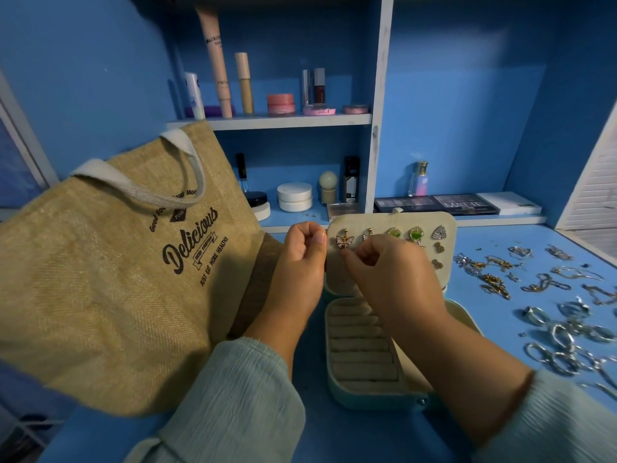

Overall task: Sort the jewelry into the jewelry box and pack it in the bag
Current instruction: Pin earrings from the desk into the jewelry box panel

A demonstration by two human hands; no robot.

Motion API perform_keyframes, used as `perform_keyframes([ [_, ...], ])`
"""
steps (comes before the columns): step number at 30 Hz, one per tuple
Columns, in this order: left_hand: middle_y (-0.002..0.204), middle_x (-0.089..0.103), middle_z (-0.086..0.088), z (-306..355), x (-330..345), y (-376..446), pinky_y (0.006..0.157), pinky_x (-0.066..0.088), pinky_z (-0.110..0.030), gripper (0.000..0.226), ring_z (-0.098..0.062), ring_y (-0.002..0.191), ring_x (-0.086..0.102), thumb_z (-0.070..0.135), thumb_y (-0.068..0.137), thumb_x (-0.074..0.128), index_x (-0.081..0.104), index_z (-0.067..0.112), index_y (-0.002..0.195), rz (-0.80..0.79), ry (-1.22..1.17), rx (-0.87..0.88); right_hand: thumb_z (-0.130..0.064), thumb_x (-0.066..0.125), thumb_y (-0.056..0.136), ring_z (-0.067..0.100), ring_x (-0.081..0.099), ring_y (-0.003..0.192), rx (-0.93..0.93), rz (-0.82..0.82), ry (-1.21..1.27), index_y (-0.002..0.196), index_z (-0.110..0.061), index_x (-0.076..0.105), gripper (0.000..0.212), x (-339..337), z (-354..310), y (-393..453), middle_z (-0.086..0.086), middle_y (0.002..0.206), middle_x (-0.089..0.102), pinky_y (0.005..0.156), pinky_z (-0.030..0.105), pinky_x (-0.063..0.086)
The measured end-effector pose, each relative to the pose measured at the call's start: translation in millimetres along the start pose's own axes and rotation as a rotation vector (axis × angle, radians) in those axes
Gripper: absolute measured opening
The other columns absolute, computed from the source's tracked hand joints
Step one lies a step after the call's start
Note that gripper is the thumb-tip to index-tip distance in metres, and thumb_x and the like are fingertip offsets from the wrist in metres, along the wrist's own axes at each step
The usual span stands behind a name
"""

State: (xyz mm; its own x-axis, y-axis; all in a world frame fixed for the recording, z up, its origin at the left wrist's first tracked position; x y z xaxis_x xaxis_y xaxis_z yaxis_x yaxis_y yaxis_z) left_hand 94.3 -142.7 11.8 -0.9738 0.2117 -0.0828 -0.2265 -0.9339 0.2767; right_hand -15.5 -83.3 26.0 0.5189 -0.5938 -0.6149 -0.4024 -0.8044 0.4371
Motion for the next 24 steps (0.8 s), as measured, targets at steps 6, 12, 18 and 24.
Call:
perform_keyframes([
  [6, 0.086, 0.056, 0.006, 0.5, -0.8, -0.6, 0.092, 0.049, -0.043, 0.013, -0.011, 0.084, 0.055, 0.024, 0.097, 0.042, 0.049, 0.031, 0.09, 0.001, -0.009, 0.003, -0.035, 0.057, 0.087, 0.018, 0.055, 0.062, 0.006, 0.016, -0.026, 0.073, -0.016, 0.064, 0.025, -0.5, -1.3, -0.7, 0.001, 0.066, 0.061, 0.056, 0.03, 0.043],
  [12, 0.09, 0.058, 0.001, -2.2, -1.1, 0.6, 0.094, 0.047, -0.049, 0.013, -0.02, 0.093, 0.058, 0.022, 0.097, 0.043, 0.05, 0.031, 0.09, -0.009, -0.023, -0.006, -0.036, 0.057, 0.087, 0.02, 0.053, 0.063, 0.028, 0.03, -0.03, 0.071, -0.014, 0.061, 0.027, -0.9, -2.4, -0.8, 0.001, 0.066, 0.059, 0.055, 0.029, 0.04],
  [18, 0.092, 0.059, 0.002, -4.4, -1.3, 1.5, 0.095, 0.047, -0.047, 0.013, -0.02, 0.096, 0.059, 0.024, 0.097, 0.043, 0.051, 0.031, 0.091, -0.008, -0.033, -0.034, -0.037, 0.056, 0.088, 0.02, 0.055, 0.066, 0.036, 0.025, -0.042, 0.074, -0.015, 0.063, 0.027, -0.7, -2.7, -0.2, 0.002, 0.07, 0.061, 0.058, 0.03, 0.041],
  [24, 0.09, 0.057, 0.003, -4.4, -0.1, 1.4, 0.095, 0.047, -0.048, 0.013, -0.019, 0.093, 0.057, 0.025, 0.097, 0.042, 0.05, 0.032, 0.09, -0.008, -0.028, -0.026, -0.039, 0.058, 0.088, 0.016, 0.051, 0.059, 0.061, -0.066, -0.023, 0.074, -0.017, 0.065, 0.027, -2.8, 1.3, -1.6, 0.0, 0.064, 0.057, 0.055, 0.029, 0.039],
])
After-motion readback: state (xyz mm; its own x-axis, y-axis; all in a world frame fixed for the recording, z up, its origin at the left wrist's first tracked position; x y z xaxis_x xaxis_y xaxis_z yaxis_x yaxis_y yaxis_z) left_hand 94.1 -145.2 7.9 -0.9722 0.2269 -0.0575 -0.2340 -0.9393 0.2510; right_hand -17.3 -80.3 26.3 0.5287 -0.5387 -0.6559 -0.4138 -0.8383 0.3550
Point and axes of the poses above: each hand's wrist, its own y-axis towards the middle knuckle, its own x-axis out of the palm, z = x × y, the point moved 5 cm from there along y, towards the middle knuckle
